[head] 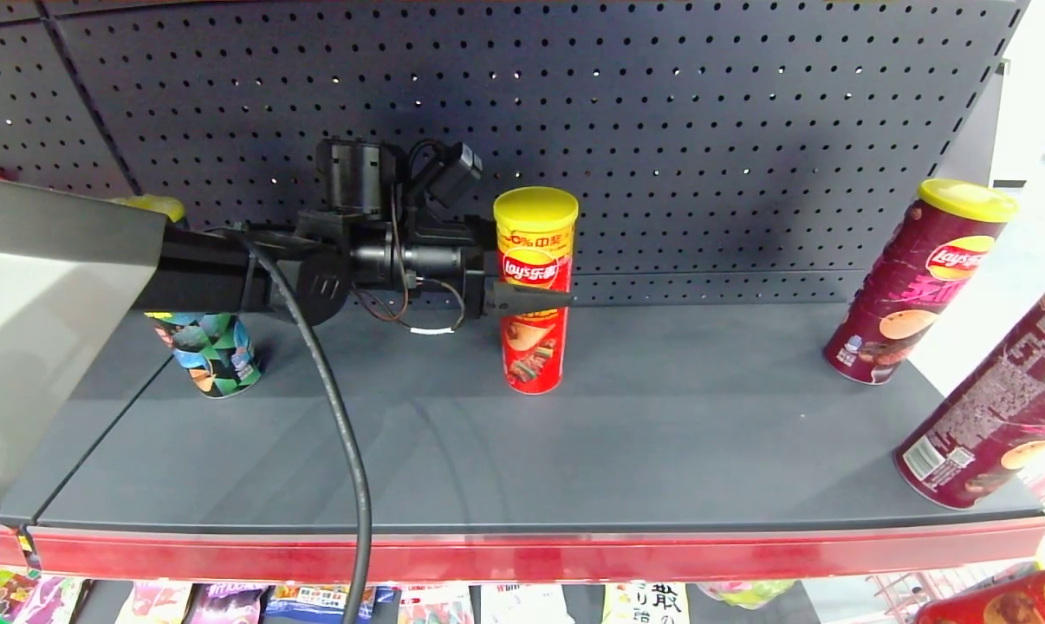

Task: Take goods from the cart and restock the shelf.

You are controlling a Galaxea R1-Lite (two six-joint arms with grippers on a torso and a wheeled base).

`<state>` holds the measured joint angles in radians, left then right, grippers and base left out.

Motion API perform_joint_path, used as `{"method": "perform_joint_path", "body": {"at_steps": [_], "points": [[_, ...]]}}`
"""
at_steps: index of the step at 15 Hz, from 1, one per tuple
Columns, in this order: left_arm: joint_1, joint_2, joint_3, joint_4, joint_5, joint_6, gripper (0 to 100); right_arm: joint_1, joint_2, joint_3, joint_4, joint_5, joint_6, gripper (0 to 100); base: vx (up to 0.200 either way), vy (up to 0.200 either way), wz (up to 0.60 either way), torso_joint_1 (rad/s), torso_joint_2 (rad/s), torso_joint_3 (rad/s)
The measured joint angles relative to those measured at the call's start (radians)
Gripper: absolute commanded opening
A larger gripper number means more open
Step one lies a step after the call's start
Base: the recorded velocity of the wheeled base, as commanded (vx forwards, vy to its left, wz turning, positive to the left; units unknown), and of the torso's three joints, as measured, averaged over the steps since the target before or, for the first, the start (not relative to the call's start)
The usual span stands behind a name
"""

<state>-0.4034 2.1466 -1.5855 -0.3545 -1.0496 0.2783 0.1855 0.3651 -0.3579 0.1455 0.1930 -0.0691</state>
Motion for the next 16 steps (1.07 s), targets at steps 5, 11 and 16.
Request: {"method": "perform_joint_path", "body": {"at_steps": [5,11,16], "points": [[-0.009,-0.001,-0.003,0.000,0.002,-0.027,0,0.000,0.000,0.004,0.000,0.000,0.000,0,0.000,0.000,0.00,0.000,0.00,0.000],[-0.053,-0.086,0.081,0.003,0.107,-0.047,0,0.000,-0.002,0.009,0.000,0.000,0.000,0,0.000,0.000,0.00,0.000,0.00,0.000],[-0.139,-0.238,0.316,-0.094,0.272,-0.087,0,0.001,-0.008,0.011,-0.001,0.003,0.001,0,0.000,0.000,0.00,0.000,0.00,0.000]]}}
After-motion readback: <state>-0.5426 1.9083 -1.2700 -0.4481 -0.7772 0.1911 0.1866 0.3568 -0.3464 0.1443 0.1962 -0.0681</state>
